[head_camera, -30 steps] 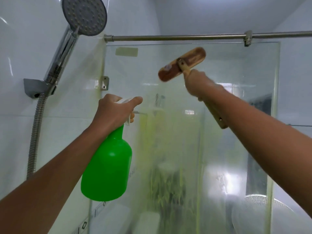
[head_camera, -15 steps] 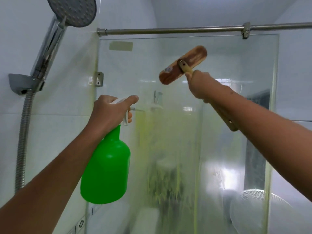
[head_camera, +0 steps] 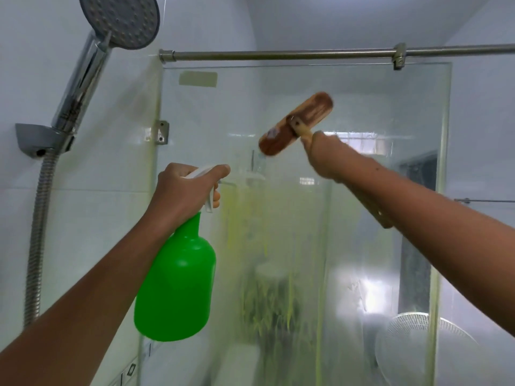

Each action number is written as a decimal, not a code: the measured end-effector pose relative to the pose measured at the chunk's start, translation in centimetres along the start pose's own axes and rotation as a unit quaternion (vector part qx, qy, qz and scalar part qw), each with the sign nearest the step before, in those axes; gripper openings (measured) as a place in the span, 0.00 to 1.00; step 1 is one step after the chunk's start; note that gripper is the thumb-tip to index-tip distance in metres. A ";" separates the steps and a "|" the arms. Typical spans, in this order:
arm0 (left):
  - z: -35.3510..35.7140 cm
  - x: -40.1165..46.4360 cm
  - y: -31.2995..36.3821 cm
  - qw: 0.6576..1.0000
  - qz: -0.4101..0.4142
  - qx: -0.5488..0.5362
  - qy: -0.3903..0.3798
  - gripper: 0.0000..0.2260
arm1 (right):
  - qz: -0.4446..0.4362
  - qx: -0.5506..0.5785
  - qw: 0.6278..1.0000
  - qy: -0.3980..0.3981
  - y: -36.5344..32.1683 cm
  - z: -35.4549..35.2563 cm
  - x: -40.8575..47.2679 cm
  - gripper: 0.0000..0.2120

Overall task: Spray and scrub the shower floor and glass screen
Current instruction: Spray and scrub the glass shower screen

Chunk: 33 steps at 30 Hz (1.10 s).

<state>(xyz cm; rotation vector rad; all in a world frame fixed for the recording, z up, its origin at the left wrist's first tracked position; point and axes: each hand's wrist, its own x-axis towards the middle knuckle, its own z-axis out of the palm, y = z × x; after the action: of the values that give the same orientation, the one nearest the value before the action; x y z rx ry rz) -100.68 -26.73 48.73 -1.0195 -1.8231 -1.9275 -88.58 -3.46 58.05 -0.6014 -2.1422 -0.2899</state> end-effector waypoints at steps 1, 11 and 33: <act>0.1 0.0 -0.1 1.000 -0.001 0.000 -0.003 0.19 | 0.025 0.019 0.999 0.009 0.0 -0.9 1.0 0.22; -0.6 -0.5 -0.4 1.000 -0.013 0.017 0.000 0.20 | -0.114 -0.061 0.991 -0.038 -5.0 4.5 -3.4 0.22; -3.9 -1.7 0.1 0.998 -0.015 0.046 0.030 0.20 | -0.018 0.068 0.997 0.018 -8.7 3.6 1.6 0.19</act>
<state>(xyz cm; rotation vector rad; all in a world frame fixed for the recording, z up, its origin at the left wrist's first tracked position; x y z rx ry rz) -100.58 -30.92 47.92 -0.9004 -1.8842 -1.8519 -96.40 -8.94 57.31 -0.4771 -2.1202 -0.1718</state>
